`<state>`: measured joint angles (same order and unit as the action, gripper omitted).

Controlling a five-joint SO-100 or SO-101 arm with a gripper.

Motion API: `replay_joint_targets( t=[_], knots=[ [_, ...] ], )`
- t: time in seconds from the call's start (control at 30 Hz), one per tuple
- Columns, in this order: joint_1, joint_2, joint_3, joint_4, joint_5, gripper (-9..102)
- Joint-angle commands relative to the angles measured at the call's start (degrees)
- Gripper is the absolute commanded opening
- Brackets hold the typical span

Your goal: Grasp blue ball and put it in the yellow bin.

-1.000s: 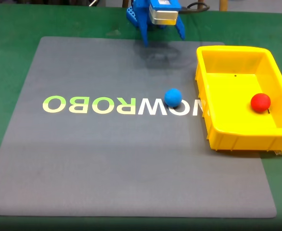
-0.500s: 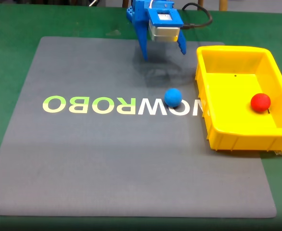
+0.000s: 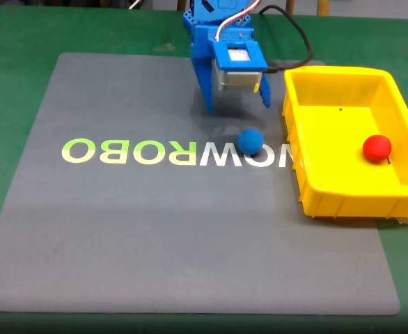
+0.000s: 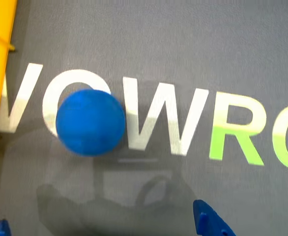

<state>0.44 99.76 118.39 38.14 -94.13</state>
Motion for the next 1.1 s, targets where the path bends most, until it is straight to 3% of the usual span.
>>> replay_joint_targets(
  t=[0.0,0.63,1.07],
  knots=[
    [-0.97,-1.41,-5.1,-2.72,1.32,41],
    [-3.34,-19.95,-20.92,-5.36,4.22,39],
    [-5.36,-24.43,-23.38,-6.24,5.36,33]
  ],
)
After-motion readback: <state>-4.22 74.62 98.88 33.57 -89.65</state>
